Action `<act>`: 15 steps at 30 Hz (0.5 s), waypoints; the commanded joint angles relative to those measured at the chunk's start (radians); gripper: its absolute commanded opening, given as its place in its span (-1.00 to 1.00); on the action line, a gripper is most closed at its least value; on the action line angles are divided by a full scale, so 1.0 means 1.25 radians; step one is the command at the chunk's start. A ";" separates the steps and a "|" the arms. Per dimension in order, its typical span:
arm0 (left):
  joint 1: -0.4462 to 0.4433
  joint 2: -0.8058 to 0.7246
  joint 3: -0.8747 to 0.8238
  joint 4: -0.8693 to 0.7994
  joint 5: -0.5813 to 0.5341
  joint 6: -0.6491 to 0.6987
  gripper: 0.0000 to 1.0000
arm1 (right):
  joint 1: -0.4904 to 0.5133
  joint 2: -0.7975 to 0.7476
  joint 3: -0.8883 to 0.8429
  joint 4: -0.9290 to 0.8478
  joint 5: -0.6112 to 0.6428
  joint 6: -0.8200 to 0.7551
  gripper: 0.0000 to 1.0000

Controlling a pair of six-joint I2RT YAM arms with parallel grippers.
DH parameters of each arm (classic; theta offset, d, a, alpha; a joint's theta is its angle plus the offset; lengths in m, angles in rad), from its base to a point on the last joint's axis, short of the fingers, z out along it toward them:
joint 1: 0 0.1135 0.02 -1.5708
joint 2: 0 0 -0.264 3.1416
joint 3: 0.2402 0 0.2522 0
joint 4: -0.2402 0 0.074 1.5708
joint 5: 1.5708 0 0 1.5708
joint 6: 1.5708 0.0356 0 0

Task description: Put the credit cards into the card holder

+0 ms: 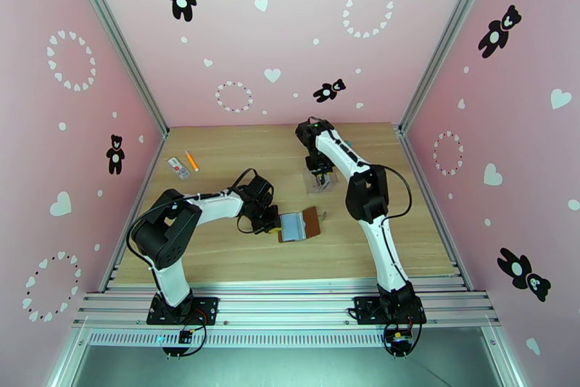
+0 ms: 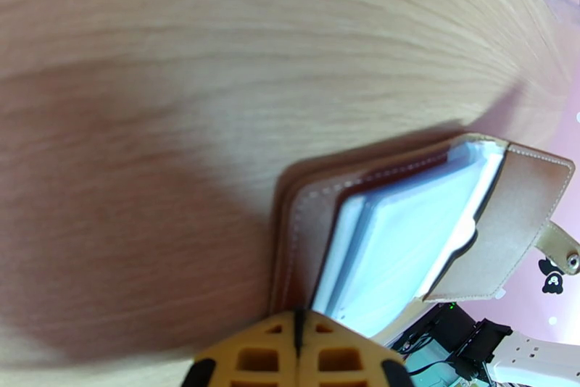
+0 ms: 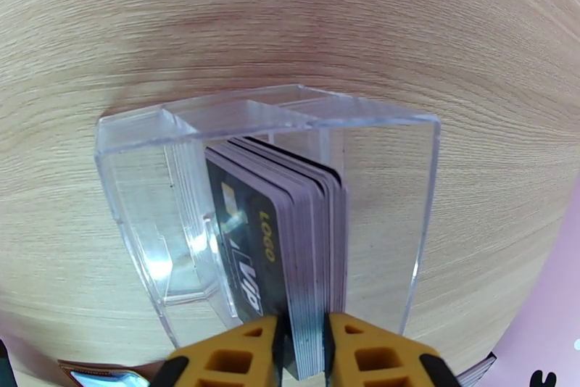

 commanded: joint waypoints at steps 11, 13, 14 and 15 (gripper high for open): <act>-0.030 0.045 -0.023 -0.060 -0.087 -0.004 -1.00 | -0.033 -0.047 0.010 -0.005 -0.070 -0.006 0.00; -0.030 0.044 -0.024 -0.060 -0.087 -0.005 -1.00 | -0.037 -0.039 0.005 0.007 -0.104 -0.013 0.00; -0.030 0.043 -0.024 -0.061 -0.088 -0.006 -1.00 | -0.038 -0.035 0.002 0.011 -0.117 -0.014 -0.01; -0.031 0.043 -0.025 -0.059 -0.087 -0.006 -1.00 | -0.038 -0.030 0.002 0.011 -0.124 -0.016 -0.02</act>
